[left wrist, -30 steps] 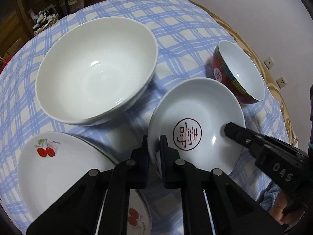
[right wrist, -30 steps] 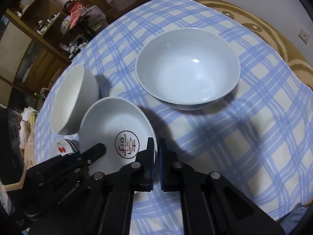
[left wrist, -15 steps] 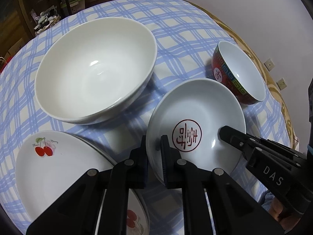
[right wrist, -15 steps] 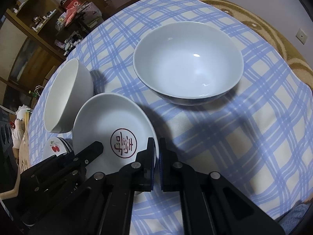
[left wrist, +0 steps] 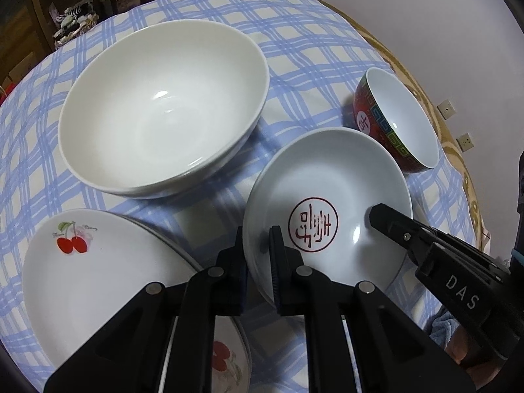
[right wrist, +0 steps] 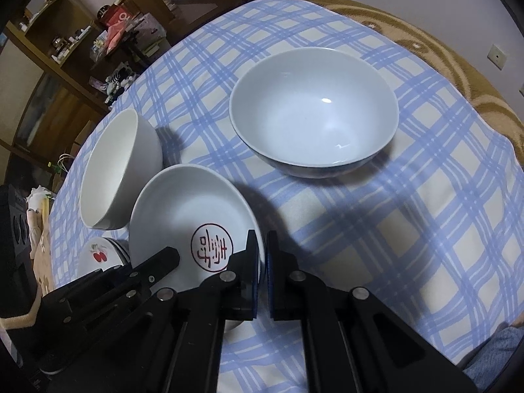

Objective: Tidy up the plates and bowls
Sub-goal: 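Lift the red-print bowl with both grippers and carry it over the white bowl stack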

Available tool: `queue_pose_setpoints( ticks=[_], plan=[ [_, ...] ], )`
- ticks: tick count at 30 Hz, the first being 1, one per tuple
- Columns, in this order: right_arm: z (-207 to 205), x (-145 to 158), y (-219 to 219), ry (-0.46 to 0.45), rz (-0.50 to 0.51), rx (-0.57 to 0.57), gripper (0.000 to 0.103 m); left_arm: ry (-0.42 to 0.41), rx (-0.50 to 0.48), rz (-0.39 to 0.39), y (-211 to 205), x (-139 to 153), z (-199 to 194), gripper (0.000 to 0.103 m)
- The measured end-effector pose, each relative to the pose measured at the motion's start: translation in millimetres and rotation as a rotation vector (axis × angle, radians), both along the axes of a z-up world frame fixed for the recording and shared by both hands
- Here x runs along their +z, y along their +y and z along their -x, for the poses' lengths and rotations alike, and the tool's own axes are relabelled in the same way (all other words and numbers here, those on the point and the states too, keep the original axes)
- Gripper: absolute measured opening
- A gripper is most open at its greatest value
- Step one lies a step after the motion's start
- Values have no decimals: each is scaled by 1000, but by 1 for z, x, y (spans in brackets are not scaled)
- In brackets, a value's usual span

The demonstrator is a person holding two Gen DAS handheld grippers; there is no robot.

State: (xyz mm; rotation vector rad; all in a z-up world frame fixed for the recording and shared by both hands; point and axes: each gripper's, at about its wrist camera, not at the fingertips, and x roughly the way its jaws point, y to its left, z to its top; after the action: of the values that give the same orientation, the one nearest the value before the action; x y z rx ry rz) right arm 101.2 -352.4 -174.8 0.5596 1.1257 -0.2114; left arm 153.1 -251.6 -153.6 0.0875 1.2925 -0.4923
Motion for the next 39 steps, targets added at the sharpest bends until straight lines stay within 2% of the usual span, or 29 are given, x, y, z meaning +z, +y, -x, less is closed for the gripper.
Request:
queue_pose_setpoints(
  ticks=[13,28,39],
  plan=[
    [11,26,10,-65,34,5,6,-35,-27,12,4,22,7,12],
    [27,72,34,-185,31,4,7,-106,-43,31,31,72,15,12],
    [0,105,58,-250,65,53,7,-157,0,36,55,104,-2,12]
  ],
)
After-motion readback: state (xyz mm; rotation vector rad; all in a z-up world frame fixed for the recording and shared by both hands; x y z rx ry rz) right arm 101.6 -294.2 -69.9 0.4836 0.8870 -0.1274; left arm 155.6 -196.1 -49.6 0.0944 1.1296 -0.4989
